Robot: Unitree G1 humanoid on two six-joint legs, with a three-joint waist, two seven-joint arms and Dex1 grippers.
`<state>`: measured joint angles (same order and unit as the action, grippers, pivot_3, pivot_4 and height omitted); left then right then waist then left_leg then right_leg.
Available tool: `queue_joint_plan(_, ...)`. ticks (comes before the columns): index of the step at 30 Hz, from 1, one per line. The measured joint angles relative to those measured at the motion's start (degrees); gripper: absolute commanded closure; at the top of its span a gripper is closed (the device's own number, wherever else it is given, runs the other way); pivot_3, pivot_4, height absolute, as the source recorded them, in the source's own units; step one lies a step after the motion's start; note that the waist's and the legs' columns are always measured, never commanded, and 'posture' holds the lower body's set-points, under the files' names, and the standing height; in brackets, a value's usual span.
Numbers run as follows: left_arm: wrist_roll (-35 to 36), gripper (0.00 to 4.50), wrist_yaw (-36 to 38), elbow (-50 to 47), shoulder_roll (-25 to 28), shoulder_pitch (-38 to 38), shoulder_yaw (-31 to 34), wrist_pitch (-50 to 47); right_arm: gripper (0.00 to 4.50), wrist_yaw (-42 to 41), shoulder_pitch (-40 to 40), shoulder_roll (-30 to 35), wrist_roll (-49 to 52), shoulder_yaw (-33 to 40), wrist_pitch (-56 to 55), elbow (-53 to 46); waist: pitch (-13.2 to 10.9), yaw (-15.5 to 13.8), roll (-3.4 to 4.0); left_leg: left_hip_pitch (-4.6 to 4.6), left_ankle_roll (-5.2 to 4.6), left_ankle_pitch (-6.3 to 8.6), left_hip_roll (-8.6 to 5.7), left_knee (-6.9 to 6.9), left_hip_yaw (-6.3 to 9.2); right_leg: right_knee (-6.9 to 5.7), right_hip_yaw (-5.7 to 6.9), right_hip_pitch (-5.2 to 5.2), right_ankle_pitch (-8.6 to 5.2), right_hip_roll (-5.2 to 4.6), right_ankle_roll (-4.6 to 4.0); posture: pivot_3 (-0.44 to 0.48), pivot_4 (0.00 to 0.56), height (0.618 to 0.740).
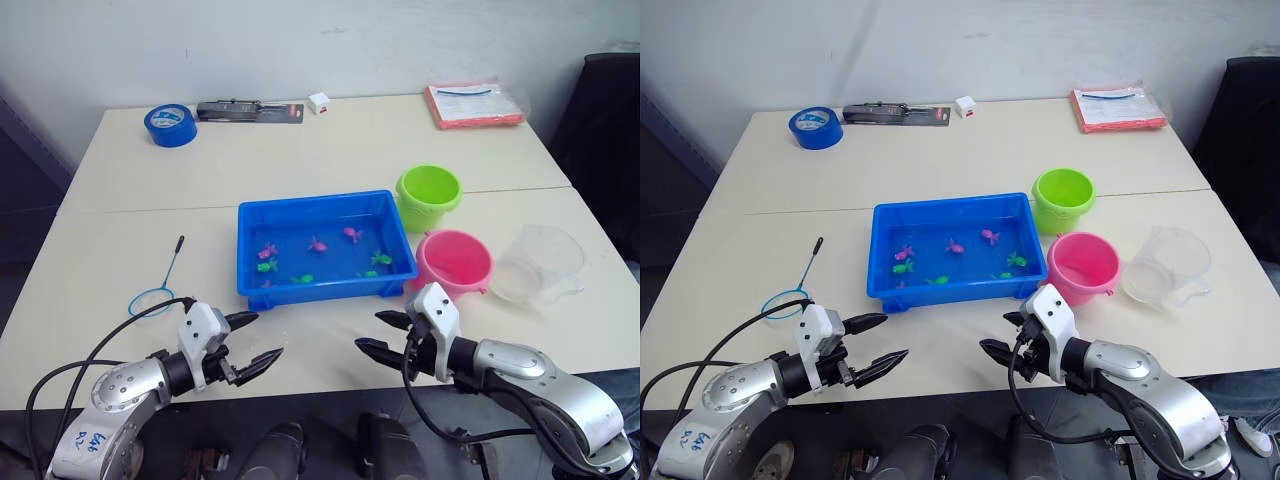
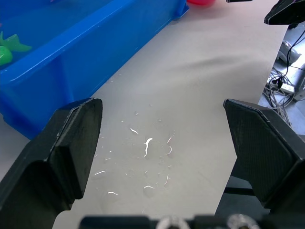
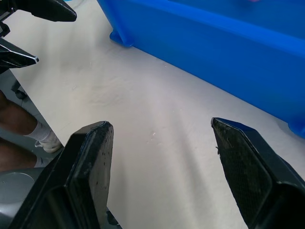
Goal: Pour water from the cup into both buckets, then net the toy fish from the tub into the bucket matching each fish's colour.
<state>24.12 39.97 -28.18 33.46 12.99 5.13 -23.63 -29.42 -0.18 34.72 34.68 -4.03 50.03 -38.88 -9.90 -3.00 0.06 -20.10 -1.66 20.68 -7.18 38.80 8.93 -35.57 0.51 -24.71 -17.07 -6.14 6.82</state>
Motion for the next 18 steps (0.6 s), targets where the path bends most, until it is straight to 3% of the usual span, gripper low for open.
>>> queue_joint_plan(10, 1.79, 0.12, 2.97, -0.01, -0.48, 0.02, 0.64, 0.61, 0.00, 0.01, 0.00, 0.00, -0.02, 0.00, -0.02, 0.00, 0.00, 0.02, 0.00, 0.00, 0.00, 0.00, 0.00, 0.00, 0.00, 0.00, 0.00, 0.00, 0.00, 0.00, 0.00, 0.000, 0.150, 0.740)
queue_joint_plan(18, 2.56, 0.12, 7.95, 0.05, 3.90, -4.79, 0.43, 0.93, 0.00, 0.40, 0.54, 0.17, 0.57, 0.43, 1.42, -0.37, 0.00, -0.17, 0.00, -0.01, 0.00, 0.00, 0.00, 0.02, 0.02, 0.00, 0.02, 0.01, 0.00, 0.00, 0.00, 0.000, 0.150, 0.740)
